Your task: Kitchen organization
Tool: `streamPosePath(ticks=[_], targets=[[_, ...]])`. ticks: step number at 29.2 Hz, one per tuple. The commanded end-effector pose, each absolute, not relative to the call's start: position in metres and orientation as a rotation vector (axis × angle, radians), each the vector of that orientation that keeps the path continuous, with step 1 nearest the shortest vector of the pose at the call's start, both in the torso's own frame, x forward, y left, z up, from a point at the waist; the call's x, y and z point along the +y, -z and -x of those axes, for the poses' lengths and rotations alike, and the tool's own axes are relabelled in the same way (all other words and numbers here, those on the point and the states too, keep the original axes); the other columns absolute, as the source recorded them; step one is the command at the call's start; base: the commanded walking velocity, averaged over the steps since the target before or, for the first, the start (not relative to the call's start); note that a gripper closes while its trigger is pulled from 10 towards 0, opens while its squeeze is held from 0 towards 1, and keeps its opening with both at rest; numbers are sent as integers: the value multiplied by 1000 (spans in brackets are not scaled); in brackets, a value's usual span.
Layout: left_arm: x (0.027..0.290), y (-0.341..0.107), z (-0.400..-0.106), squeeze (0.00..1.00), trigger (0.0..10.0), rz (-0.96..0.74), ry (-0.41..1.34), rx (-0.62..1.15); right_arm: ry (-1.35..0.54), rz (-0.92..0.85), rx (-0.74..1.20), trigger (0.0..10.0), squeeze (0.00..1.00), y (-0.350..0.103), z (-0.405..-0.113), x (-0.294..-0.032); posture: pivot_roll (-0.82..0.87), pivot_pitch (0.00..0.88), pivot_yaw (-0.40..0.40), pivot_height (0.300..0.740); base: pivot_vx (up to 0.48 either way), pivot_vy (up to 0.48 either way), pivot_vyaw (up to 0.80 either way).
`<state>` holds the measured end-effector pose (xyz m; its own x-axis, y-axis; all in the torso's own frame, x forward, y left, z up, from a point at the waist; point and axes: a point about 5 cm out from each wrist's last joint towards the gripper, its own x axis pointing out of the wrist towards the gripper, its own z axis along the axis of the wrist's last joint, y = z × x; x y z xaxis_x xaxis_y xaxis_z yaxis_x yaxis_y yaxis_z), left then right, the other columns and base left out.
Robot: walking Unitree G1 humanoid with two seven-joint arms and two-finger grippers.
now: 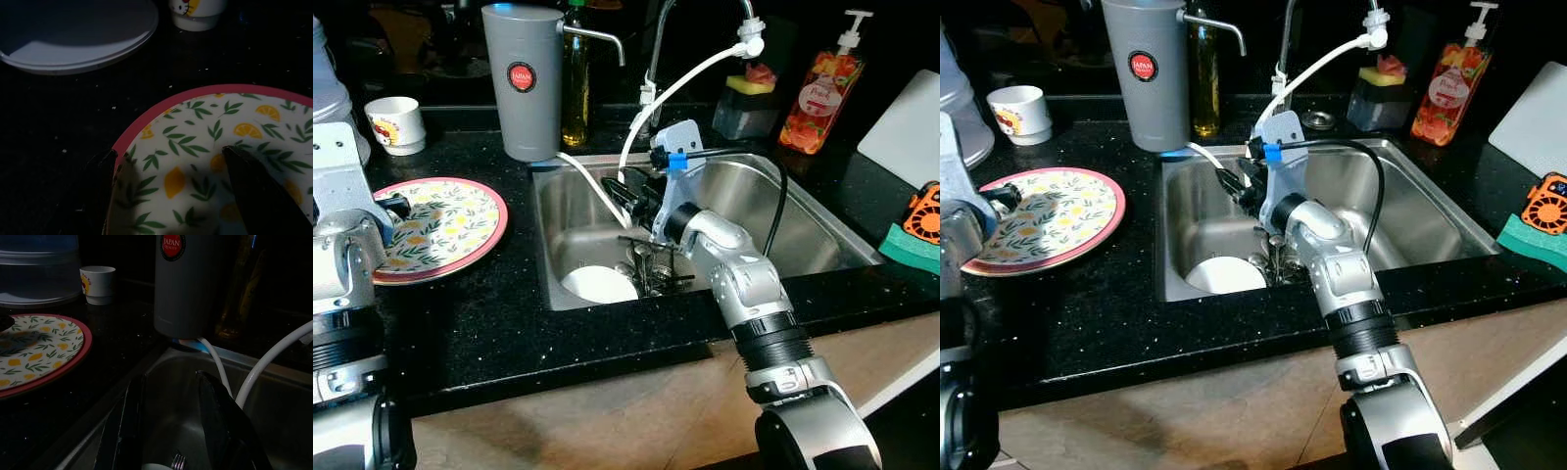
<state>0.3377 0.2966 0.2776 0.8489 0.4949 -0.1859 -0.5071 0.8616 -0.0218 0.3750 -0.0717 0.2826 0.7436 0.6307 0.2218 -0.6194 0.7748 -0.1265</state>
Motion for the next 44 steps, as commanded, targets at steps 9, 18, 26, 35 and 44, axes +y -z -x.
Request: streamPosePath(ticks=[9,18,26,35,44], targets=[[310,-270,-332,0,10000,41,-576,225,-971,69,-245,10000,0,-281,-354,-55,-8,101,-41,740,0,0,0],[308,-259,-333,0,10000,46,-550,277,-1050,37,-236,10000,0,-278,-346,-50,-8,95,-41,740,0,0,0],[299,-242,-336,0,10000,71,-468,349,-1097,54,-231,10000,0,-279,-341,-51,-10,90,-41,740,0,0,0],[297,-265,-339,0,10000,32,-480,203,-1098,38,-237,10000,0,-283,-340,-52,-12,96,-42,740,0,0,0],[295,-269,-339,0,10000,16,-460,194,-1101,30,-230,10000,0,-283,-340,-52,-11,101,-43,740,0,0,0]])
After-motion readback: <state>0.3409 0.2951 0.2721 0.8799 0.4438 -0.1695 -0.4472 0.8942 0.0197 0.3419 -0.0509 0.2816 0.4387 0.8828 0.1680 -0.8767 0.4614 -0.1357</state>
